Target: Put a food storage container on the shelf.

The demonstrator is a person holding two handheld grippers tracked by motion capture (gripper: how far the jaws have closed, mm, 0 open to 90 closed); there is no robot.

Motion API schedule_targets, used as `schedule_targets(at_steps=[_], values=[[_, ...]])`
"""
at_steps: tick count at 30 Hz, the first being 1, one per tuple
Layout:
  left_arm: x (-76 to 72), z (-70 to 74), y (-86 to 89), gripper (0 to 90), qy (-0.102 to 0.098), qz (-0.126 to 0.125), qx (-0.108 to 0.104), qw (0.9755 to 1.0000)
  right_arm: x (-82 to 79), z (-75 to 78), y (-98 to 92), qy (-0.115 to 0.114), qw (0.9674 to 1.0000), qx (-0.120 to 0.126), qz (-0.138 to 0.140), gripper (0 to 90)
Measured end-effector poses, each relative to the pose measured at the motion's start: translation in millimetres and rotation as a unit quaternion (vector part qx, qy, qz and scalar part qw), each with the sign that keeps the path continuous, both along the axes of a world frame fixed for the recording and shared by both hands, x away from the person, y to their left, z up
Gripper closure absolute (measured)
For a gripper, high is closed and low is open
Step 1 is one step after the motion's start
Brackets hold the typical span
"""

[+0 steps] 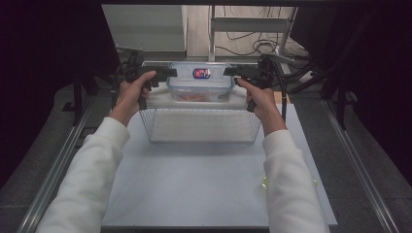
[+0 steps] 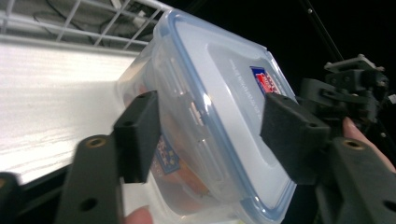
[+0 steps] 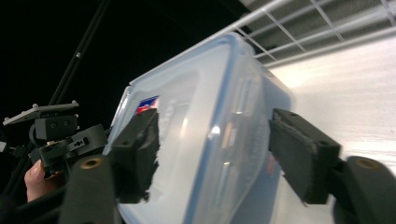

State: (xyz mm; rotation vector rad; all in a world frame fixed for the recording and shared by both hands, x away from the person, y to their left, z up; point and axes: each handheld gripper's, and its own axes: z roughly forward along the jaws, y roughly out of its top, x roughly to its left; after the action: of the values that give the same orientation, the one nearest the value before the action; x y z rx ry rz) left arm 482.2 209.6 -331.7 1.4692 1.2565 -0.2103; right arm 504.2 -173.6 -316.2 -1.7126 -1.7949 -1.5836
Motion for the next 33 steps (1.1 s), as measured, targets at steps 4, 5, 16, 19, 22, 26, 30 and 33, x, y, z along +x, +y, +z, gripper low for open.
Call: schedule_targets(at_steps=[4,5,16,19,22,26,30,33], values=[[-8.4,7.3,0.6,30.2,-0.029,0.015,0.005,0.9995,-12.7,11.5,2.1,-0.035,0.9992,-0.015,-0.012,25.3],[-17.1,13.6,0.5,28.4,-0.049,0.021,0.008,0.9985,-20.1,17.9,-0.1,-0.049,0.9986,-0.009,-0.015,23.6],[-77.4,29.4,0.5,24.6,-0.112,-0.007,0.030,0.9932,-71.2,44.4,-22.2,-0.111,0.9917,-0.062,0.022,22.3],[-104.0,25.9,-0.4,23.4,-0.127,-0.027,0.043,0.9906,-92.1,48.0,-29.1,-0.120,0.9878,-0.091,0.039,22.0],[-118.3,21.8,-0.4,23.1,-0.134,-0.037,0.052,0.9889,-104.2,48.8,-32.6,-0.127,0.9857,-0.100,0.048,22.0],[-141.5,9.9,0.4,23.0,-0.141,-0.046,0.070,0.9864,-126.4,44.5,-38.7,-0.140,0.9806,-0.119,0.069,22.0],[-161.4,-10.2,1.2,22.9,-0.143,-0.051,0.087,0.9846,-146.0,32.5,-42.4,-0.157,0.9702,-0.161,0.089,23.9],[-178.7,-30.7,3.3,22.9,-0.140,-0.059,0.099,0.9834,-156.3,18.1,-44.4,-0.159,0.9646,-0.179,0.110,25.1]])
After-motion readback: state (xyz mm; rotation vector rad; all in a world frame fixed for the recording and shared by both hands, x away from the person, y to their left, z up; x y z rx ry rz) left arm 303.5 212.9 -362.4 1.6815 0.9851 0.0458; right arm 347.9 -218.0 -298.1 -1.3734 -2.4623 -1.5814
